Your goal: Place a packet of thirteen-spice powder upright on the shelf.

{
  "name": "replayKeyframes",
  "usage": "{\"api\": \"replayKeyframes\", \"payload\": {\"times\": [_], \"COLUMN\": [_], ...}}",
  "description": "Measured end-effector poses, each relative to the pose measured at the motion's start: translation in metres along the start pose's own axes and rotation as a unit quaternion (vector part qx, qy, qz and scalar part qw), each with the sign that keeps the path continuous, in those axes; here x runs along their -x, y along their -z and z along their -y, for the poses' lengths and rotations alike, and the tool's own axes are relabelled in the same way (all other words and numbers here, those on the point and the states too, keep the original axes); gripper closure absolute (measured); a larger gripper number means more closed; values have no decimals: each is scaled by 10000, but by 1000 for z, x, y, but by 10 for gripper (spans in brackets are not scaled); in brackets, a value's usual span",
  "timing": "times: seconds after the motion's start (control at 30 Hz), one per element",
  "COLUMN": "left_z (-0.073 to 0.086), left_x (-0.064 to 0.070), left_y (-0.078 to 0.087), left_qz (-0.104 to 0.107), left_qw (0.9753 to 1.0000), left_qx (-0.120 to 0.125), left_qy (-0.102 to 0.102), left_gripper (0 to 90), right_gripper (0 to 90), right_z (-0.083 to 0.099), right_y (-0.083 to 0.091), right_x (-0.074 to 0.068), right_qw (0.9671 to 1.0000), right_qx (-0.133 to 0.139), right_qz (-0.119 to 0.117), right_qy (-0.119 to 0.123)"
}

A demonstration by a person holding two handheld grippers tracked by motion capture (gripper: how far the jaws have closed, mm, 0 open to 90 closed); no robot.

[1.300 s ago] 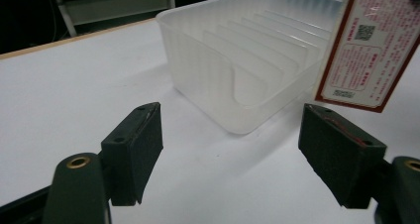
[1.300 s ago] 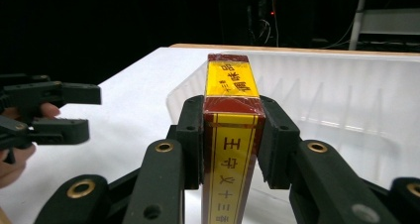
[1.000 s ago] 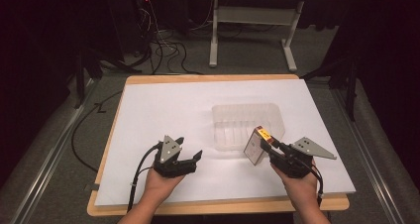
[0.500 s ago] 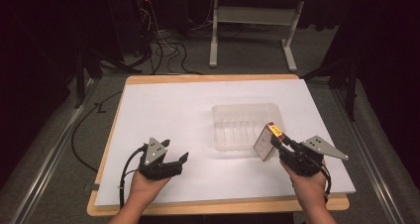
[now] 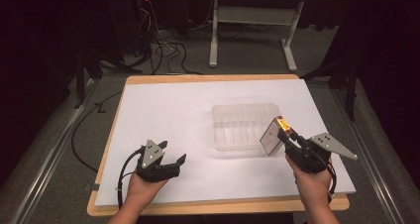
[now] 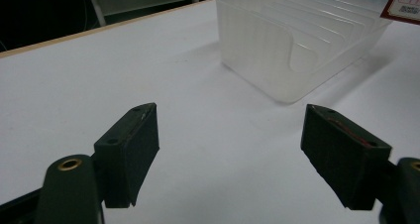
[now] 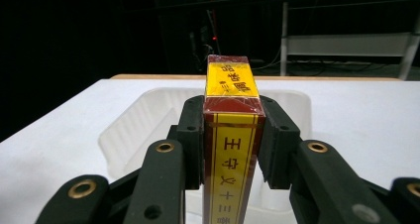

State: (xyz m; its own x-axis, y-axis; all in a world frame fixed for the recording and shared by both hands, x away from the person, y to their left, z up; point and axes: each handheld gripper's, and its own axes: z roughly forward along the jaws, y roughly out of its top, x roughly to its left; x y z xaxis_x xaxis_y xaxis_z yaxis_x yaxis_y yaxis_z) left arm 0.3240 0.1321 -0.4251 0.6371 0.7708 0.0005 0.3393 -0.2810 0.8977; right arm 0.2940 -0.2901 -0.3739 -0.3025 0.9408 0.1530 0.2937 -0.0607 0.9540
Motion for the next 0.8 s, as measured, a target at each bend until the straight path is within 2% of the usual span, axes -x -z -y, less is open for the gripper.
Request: {"api": "replayKeyframes", "payload": {"times": [0.13, 0.37, 0.8], "left_z": [0, 0, 0], "left_x": [0, 0, 0], "left_y": [1, 0, 1], "left_qz": [41, 59, 19], "left_qw": [10000, 10000, 10000], "left_qx": [15, 5, 79], "left_qy": [24, 25, 47], "left_gripper": [231, 231, 235], "right_gripper": [684, 684, 683], "right_z": [-5, -17, -26], "right_y": [-7, -26, -62], "right_x": [-1, -8, -22], "right_qw": [9999, 9986, 9959], "right_qx": [-1, -56, -24], "right_qz": [152, 502, 872], "right_qy": [-10, 132, 229]}}
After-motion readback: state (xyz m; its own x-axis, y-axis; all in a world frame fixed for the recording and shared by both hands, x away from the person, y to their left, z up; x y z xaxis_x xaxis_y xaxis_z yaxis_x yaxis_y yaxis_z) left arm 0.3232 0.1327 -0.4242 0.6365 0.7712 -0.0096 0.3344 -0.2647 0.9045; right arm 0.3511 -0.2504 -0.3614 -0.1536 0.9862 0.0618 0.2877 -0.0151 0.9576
